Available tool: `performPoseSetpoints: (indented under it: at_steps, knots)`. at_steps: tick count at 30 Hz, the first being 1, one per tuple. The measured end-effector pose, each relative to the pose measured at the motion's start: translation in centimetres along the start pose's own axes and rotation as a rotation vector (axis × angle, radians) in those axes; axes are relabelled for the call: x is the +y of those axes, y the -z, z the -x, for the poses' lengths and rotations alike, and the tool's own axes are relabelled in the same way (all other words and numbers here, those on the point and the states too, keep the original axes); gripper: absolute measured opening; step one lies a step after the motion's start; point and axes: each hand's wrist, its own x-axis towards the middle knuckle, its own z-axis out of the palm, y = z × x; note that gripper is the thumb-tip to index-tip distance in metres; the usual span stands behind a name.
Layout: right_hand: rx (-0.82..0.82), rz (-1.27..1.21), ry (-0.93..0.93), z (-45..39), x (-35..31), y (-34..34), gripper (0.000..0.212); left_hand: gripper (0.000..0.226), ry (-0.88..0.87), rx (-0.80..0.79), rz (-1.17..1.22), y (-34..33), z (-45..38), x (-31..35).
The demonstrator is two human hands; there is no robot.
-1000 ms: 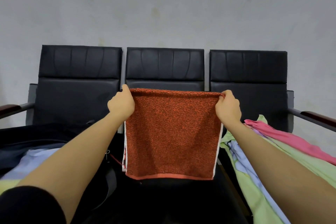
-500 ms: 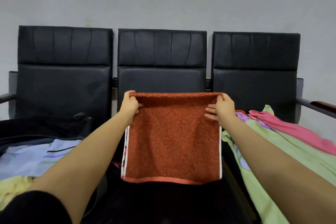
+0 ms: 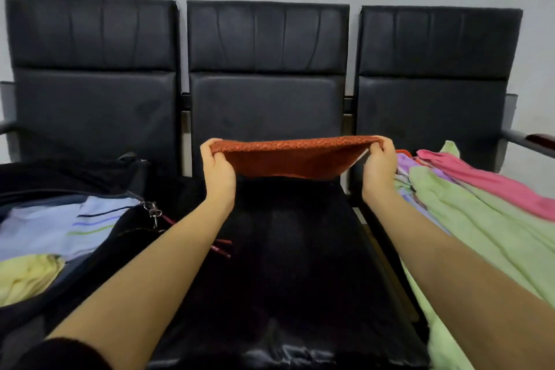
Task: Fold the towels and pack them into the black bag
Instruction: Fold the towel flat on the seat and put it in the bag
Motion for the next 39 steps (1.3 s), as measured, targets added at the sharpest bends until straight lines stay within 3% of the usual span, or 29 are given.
performPoseSetpoints:
  at_steps: [4, 6, 12, 17, 20, 24, 31, 35, 39]
  knots:
    - [0.03, 0.201, -0.056, 2.4, 4.1, 2.3, 0.017, 0.023, 0.157, 0.049, -0.268, 2.3, 3.9, -4.4]
    - [0.064, 0.356, -0.075, 3.2, 5.5, 3.5, 0.029, 0.026, 0.173, 0.067, -0.429, 3.0, 5.2, -5.2]
    - [0.169, 0.519, -0.179, 5.1, 6.4, 5.8, 0.032, 0.033, 0.092, -0.013, -0.792, 5.0, 7.1, -6.9]
    - [0.12, 0.638, -0.187, 4.9, 7.3, 5.5, 0.024, 0.026, 0.071, -0.078, -0.99, 5.1, 6.8, -7.6]
    - [0.043, 0.682, -0.128, 3.8, 8.8, 5.0, 0.015, 0.02, 0.043, -0.168, -1.126, 5.0, 5.7, -8.7]
    - [-0.095, 0.728, -0.007, 1.8, 11.1, 4.4, 0.018, 0.015, -0.068, -0.271, -1.357, 4.6, 4.0, -10.1]
    - [-0.201, 0.891, 0.088, -1.4, 13.9, 1.5, 0.025, 0.05, -0.44, -0.369, -1.677, 3.8, 0.7, -13.4]
    - [-0.252, 0.994, 0.074, -2.5, 15.2, -0.4, 0.026, 0.031, -0.385, -0.462, -1.83, 2.6, -0.5, -14.5]
    - [-0.24, 1.241, 0.298, -1.5, 17.1, -1.2, 0.031, 0.03, -0.325, -0.415, -1.838, 1.9, 0.2, -15.7]
